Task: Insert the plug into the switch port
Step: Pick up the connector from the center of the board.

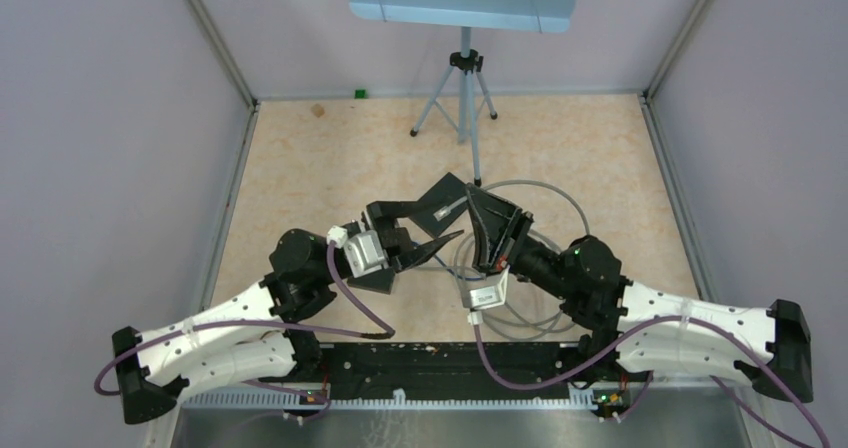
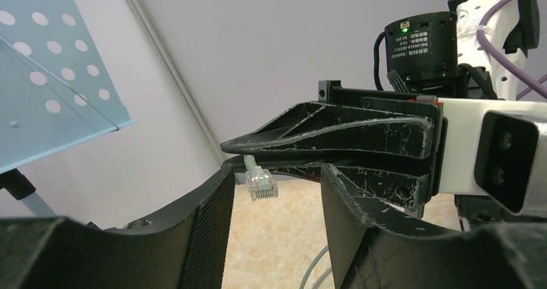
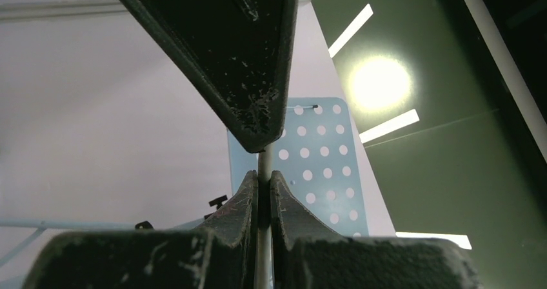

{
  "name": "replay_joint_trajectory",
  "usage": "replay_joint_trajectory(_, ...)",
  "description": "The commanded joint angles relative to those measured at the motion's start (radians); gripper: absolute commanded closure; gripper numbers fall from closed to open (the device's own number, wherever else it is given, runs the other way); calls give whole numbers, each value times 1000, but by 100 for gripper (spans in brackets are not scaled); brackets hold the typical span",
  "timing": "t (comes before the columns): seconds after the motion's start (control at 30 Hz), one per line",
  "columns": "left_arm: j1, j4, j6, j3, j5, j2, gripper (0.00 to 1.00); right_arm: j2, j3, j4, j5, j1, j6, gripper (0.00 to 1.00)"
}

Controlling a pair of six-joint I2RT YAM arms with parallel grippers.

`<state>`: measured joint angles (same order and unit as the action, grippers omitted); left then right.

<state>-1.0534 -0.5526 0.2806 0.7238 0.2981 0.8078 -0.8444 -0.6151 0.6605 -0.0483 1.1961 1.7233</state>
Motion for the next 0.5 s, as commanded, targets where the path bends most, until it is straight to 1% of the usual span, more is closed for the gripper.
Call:
replay_joint_trajectory(0.0, -2, -10, -15, 41, -3, -15, 47, -4, -14, 40, -33, 14, 26, 100)
replay_joint_trajectory(0.07, -2, -7, -17, 41, -9, -16, 54, -4, -18, 29, -31, 13, 26, 100)
replay_joint_trajectory(0.17, -2, -7, -19, 43, -10, -16, 57, -3, -18, 23, -30, 14, 25, 100)
replay_joint_trajectory(0.33, -3, -9, -19, 45, -18, -16, 57, 3, -16, -1, -21, 15, 22, 100)
replay_joint_trajectory(0.4, -2, -9, -21, 47, -19, -18, 52, 6, -16, -10, -19, 14, 20, 100)
replay_joint_trajectory(0.47, -3, -9, -26, 45, -22, -19, 51, 7, -16, -17, -22, 15, 21, 100)
